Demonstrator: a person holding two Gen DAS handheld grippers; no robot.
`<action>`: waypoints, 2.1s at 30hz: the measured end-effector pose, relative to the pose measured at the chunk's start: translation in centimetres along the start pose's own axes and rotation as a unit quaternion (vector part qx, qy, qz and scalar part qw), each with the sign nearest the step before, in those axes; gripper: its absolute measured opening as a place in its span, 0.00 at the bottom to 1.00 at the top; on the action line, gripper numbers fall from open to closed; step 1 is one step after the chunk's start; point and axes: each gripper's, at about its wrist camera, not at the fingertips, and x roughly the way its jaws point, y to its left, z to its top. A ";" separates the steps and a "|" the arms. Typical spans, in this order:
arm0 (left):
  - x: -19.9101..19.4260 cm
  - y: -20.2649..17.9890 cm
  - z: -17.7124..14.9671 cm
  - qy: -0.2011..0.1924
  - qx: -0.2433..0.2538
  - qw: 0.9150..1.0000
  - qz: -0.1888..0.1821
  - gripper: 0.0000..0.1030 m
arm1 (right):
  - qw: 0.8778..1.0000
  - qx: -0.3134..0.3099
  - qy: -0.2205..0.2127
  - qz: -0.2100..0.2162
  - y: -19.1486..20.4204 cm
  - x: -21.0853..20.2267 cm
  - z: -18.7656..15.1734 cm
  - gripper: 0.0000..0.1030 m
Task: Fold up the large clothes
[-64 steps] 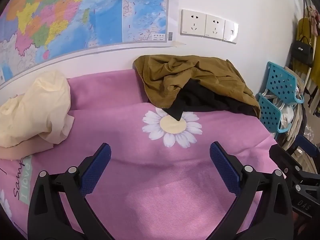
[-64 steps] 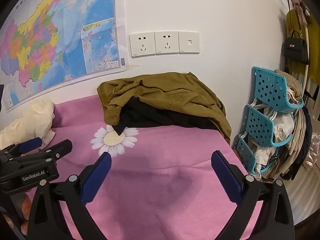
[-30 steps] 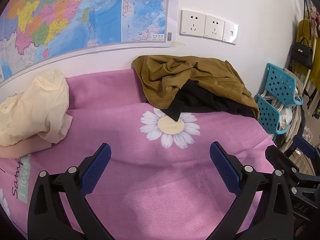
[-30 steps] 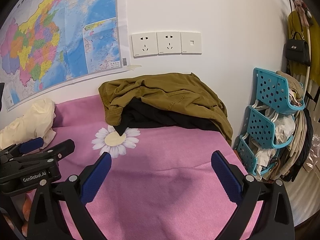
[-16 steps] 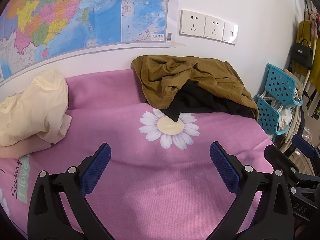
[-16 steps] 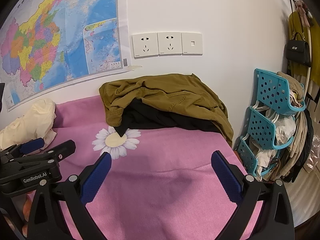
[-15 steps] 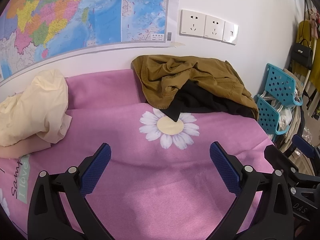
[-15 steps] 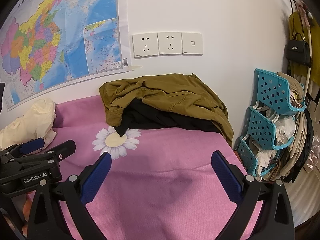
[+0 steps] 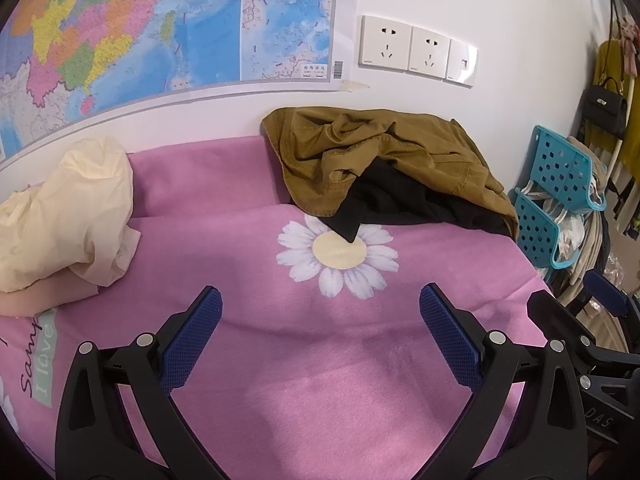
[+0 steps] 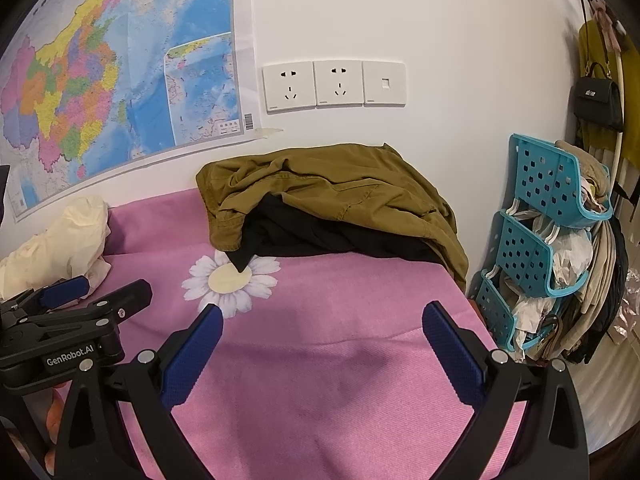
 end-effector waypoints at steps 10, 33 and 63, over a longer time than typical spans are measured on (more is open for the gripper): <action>0.3 0.0 -0.1 0.000 0.000 1.000 0.002 0.95 | 1.000 -0.001 0.002 0.003 -0.1 0.4 -0.1 0.94; 7.0 5.2 2.3 0.056 -0.048 0.997 0.019 0.95 | 0.996 -0.086 0.034 0.011 2.3 11.9 6.5 0.94; 11.6 10.1 3.1 0.092 -0.050 0.994 0.044 0.95 | 0.970 -0.236 0.027 -0.041 7.0 24.5 12.3 0.75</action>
